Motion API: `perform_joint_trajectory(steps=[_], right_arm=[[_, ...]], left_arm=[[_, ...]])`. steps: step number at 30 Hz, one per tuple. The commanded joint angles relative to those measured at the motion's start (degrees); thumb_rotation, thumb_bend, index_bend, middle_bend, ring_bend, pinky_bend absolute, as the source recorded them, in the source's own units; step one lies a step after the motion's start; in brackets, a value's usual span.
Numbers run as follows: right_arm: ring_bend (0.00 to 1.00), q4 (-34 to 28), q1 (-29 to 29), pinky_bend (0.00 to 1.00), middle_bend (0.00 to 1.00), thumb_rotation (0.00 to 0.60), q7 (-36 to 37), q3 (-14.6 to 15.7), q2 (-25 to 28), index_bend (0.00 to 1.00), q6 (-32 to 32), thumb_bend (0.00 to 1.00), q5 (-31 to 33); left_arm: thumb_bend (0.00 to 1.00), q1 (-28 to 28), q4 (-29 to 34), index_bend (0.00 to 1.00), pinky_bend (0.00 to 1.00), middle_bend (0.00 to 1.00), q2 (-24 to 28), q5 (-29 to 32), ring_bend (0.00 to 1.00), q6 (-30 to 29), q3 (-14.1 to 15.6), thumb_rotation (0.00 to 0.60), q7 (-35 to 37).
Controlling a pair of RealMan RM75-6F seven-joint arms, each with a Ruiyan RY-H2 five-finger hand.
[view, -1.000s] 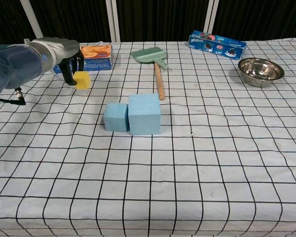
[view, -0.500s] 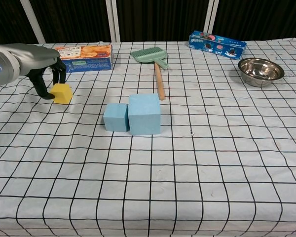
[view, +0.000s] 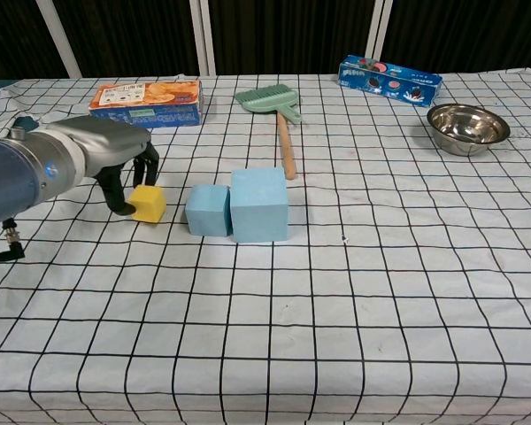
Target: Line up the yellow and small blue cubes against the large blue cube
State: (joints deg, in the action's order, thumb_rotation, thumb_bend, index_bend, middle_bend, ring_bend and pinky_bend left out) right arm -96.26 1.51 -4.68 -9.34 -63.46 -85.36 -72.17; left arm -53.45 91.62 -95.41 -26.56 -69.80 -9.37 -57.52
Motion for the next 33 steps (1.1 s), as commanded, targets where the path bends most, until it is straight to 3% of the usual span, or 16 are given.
perform_joint_trajectory(steps=[1, 33], right_arm=[[0.26, 0.03, -0.01, 0.17, 0.11, 0.600, 0.15, -0.01, 0.04, 0.12, 0.03, 0.23, -0.02], [0.26, -0.21, -0.54, 0.17, 0.11, 0.600, 1.60, -0.52, 0.45, 0.12, -0.95, 0.23, -0.15]], left_arm=[[0.31, -0.77, -0.87, 0.47, 0.13, 0.42, -1.65, 0.74, 0.15, -0.78, -0.75, 0.600, -0.82], [0.31, -2.24, -5.18, 0.47, 0.13, 0.42, -8.64, 0.16, 0.15, -2.62, -2.70, 0.600, -2.65]])
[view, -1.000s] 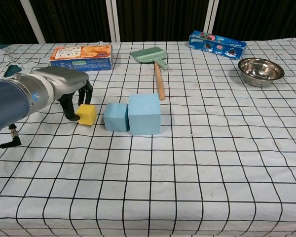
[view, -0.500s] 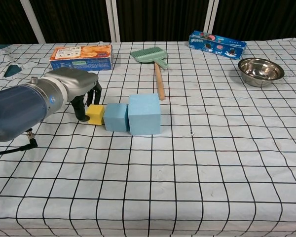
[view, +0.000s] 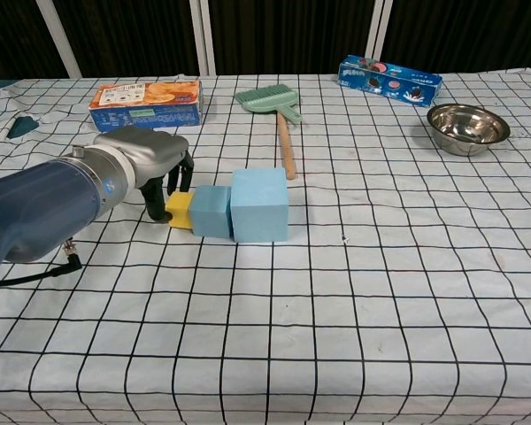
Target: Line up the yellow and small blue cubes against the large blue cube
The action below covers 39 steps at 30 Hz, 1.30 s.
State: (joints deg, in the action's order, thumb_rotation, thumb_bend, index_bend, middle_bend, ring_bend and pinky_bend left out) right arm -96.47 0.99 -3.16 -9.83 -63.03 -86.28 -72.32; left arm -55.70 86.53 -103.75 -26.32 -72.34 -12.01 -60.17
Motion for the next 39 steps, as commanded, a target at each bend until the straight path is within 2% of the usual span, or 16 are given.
perform_joint_trajectory(steps=[1, 28, 39], right_arm=[[0.26, 0.00, -0.04, 0.17, 0.11, 0.600, 0.12, -0.03, 0.03, 0.12, -0.04, 0.23, -0.01], [0.26, 0.26, -0.13, 0.17, 0.11, 0.600, 0.80, -0.30, -0.05, 0.12, -0.04, 0.23, 0.10], [0.26, 0.19, -0.26, 0.17, 0.11, 0.600, 0.96, -0.45, -0.02, 0.12, -0.29, 0.23, 0.17]], left_arm=[[0.31, 0.03, -0.14, 0.47, 0.13, 0.42, -0.49, -0.10, 0.15, -0.16, -0.09, 0.600, -0.03], [0.25, 1.55, -0.86, 0.47, 0.13, 0.42, -3.52, -2.25, 0.15, -2.78, -1.02, 0.600, -0.16], [0.15, 1.91, -0.87, 0.37, 0.13, 0.40, -3.81, -1.95, 0.15, -2.65, -1.45, 0.600, -1.37]])
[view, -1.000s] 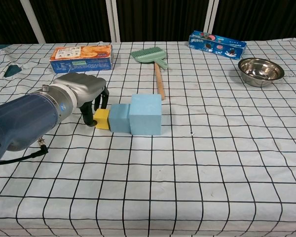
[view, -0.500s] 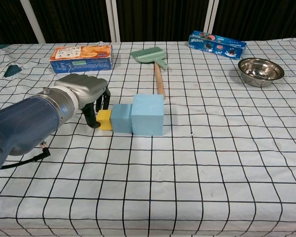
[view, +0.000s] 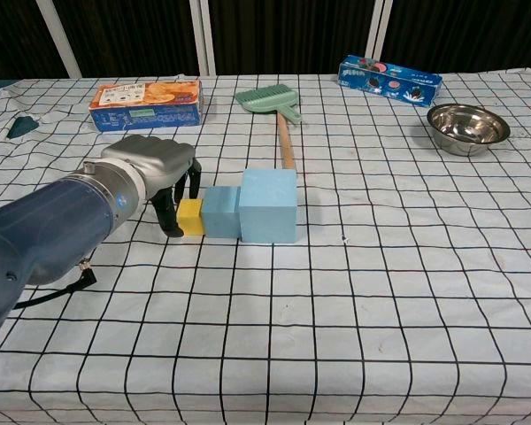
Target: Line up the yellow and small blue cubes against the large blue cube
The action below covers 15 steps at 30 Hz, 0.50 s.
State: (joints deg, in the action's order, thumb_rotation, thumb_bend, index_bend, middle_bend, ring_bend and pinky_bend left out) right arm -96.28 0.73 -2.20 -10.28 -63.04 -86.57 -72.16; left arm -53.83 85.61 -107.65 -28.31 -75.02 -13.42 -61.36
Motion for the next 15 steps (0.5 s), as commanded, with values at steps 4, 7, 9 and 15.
perform_joint_trajectory(steps=[4, 7, 9, 15], right_arm=[[0.26, -0.01, 0.03, 0.17, 0.11, 0.600, -0.10, -0.02, -0.05, 0.12, 0.03, 0.23, 0.02], [0.26, -0.05, 0.00, 0.17, 0.11, 0.600, -0.14, -0.04, -0.06, 0.12, -0.05, 0.23, 0.02], [0.26, -0.07, -0.01, 0.17, 0.11, 0.600, -0.17, -0.05, -0.07, 0.12, -0.07, 0.23, 0.04], [0.26, -0.13, -0.04, 0.17, 0.11, 0.600, -0.26, -0.15, -0.09, 0.12, -0.20, 0.23, 0.14]], left_arm=[[0.13, 0.22, 0.36, 0.33, 0.13, 0.38, 0.38, 0.09, 0.15, 0.04, -0.21, 0.600, -0.42], [0.13, 0.43, 1.05, 0.32, 0.13, 0.38, 0.89, -0.29, 0.15, -0.54, -0.14, 0.600, -0.65], [0.13, 0.75, 1.98, 0.32, 0.13, 0.38, 1.51, -1.00, 0.15, -1.34, 0.13, 0.600, -0.71], [0.16, 2.61, 7.18, 0.32, 0.13, 0.38, 6.10, -3.84, 0.15, -3.76, 2.02, 0.600, -1.01]])
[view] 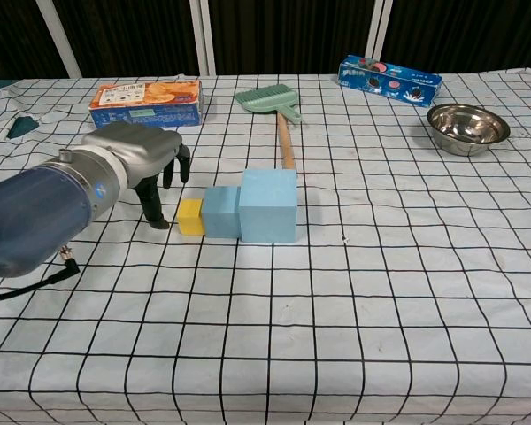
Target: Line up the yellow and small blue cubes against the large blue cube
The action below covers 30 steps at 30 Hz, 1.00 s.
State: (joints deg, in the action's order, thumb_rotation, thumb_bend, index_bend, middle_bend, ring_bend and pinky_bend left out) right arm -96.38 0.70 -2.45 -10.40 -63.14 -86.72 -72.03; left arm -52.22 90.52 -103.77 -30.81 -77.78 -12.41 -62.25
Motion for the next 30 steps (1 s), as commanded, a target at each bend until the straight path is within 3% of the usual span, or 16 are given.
perform_joint_trajectory(steps=[1, 7, 13, 30], right_arm=[[0.26, -0.08, -0.05, 0.17, 0.11, 0.600, -0.04, -0.05, 0.02, 0.12, -0.14, 0.23, 0.01], [0.26, -0.43, -0.17, 0.17, 0.11, 0.600, -0.57, -0.08, -0.10, 0.12, -0.64, 0.23, -0.10], [0.26, -0.60, -0.07, 0.17, 0.11, 0.600, -1.19, -0.05, -0.36, 0.12, -0.65, 0.23, -0.09], [0.26, -0.56, -0.30, 0.17, 0.11, 0.600, -0.71, -0.36, -0.26, 0.12, -1.04, 0.24, 0.08]], left_arm=[[0.17, 1.43, 3.31, 0.32, 0.13, 0.38, 3.34, -1.83, 0.15, -1.39, 1.44, 0.600, -0.15], [0.20, 4.01, 8.93, 0.32, 0.13, 0.38, 10.35, -4.71, 0.15, -1.28, 4.78, 0.600, 0.71], [0.21, 4.88, 10.89, 0.33, 0.13, 0.38, 13.69, -4.02, 0.15, 1.91, 6.31, 0.600, 1.60], [0.24, 3.07, 7.70, 0.31, 0.13, 0.40, 9.46, -2.25, 0.15, 5.93, 6.90, 0.600, 1.08]])
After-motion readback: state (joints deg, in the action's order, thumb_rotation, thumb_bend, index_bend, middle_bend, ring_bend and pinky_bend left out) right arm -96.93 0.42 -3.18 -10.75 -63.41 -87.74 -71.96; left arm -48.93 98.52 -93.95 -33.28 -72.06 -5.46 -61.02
